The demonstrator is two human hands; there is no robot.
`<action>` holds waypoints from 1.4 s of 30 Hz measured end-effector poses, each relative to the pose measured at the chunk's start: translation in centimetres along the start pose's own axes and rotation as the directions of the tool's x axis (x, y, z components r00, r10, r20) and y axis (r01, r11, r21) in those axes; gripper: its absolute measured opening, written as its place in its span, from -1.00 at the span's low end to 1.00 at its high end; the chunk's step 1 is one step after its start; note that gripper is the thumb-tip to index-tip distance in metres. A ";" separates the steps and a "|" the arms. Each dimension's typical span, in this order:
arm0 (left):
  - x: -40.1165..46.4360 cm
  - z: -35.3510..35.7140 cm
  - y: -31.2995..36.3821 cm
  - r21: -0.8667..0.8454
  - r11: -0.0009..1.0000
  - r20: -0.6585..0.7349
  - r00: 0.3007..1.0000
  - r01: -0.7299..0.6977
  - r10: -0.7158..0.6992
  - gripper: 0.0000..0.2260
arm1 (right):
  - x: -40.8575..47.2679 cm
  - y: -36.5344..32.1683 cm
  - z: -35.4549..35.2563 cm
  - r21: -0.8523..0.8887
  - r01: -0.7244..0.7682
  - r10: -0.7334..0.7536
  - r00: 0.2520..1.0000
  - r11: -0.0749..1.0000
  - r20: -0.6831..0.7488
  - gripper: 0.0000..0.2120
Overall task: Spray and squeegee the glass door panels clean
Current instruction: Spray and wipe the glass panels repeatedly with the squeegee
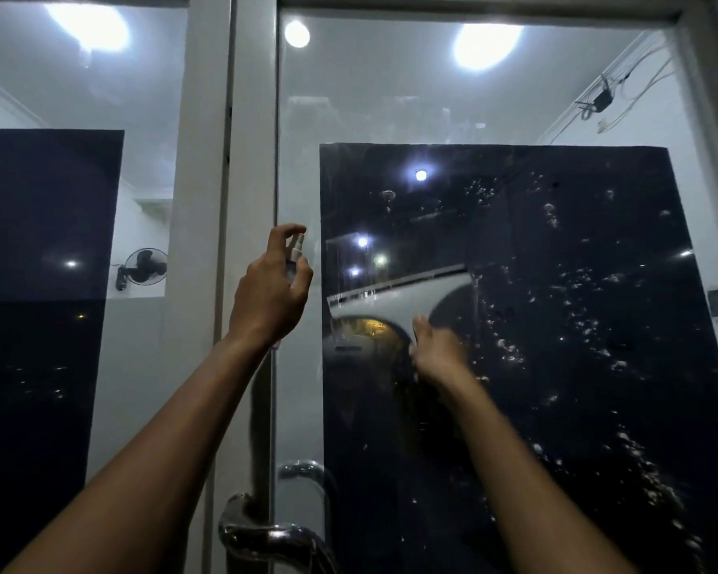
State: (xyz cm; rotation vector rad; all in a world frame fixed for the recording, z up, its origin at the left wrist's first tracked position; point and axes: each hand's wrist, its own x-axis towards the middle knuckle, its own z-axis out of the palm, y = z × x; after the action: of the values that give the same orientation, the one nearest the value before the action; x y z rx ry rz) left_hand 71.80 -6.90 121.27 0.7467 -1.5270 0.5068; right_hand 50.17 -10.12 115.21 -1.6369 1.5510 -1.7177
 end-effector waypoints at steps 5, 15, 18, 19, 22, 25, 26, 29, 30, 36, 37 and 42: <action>0.5 -0.2 -0.2 0.001 1.000 0.005 1.000 -0.001 0.001 -0.64 | -2.9 1.7 0.0 0.014 -0.011 0.010 0.997 1.000 0.073 -0.44; 0.7 -0.3 -0.9 0.020 1.000 -0.013 1.000 -0.003 0.004 -0.64 | 6.8 -8.5 -3.1 -0.021 0.079 -0.079 0.997 0.997 0.007 -0.52; 0.4 -0.6 -1.0 0.025 1.000 -0.011 1.000 0.004 -0.004 -0.64 | 1.5 -2.0 -1.6 -0.095 0.009 -0.008 1.000 0.995 0.011 -0.44; 0.4 -0.6 -1.1 0.023 1.000 -0.009 1.000 0.005 -0.004 -0.64 | 0.0 0.1 -1.2 -0.118 -0.016 0.020 0.999 0.993 0.027 -0.40; 1.1 -0.5 -1.3 0.015 1.000 -0.011 1.000 0.000 0.000 -0.64 | -1.3 1.7 -0.9 -0.100 -0.038 0.040 0.999 0.994 0.018 -0.38; 2.0 -0.5 -1.2 0.014 1.000 -0.019 1.000 -0.006 0.006 -0.64 | 2.0 -3.1 -1.4 -0.018 -0.015 0.016 1.000 1.000 0.021 -0.49; 2.3 -0.5 -1.2 0.017 1.000 -0.019 1.000 -0.009 0.010 -0.64 | 3.5 -5.6 -1.7 -0.018 0.005 -0.005 1.000 1.000 0.029 -0.54; 3.2 -0.5 -1.2 0.016 0.999 -0.017 0.999 -0.037 0.037 -0.64 | 7.7 -12.0 -3.0 0.004 0.074 -0.074 0.997 0.997 0.029 -0.63; 3.5 -0.5 -1.2 0.021 0.999 -0.020 0.999 -0.045 0.045 -0.64 | 8.5 -12.8 -3.3 -0.018 0.102 -0.101 0.994 0.995 0.037 -0.63; 3.9 -0.8 -1.8 0.009 0.998 -0.028 0.998 -0.063 0.064 -0.64 | 3.0 -3.9 -1.8 -0.209 0.098 -0.097 0.995 0.973 0.016 -0.59; 3.8 -0.8 -1.9 0.011 0.998 -0.029 0.998 -0.060 0.060 -0.64 | 1.3 -1.9 -1.3 -0.206 0.075 -0.077 0.997 0.976 -0.003 -0.54; 3.6 -0.8 -2.4 0.023 0.999 -0.037 0.998 -0.045 0.046 -0.64 | 1.1 -3.3 -0.8 -0.167 0.082 -0.083 0.997 0.982 0.005 -0.53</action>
State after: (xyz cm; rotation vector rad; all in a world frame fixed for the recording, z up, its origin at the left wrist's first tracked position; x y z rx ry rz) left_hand 74.10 -8.54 124.60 0.7167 -1.5080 0.5693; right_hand 50.64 -9.39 118.67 -1.8041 1.6914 -1.6695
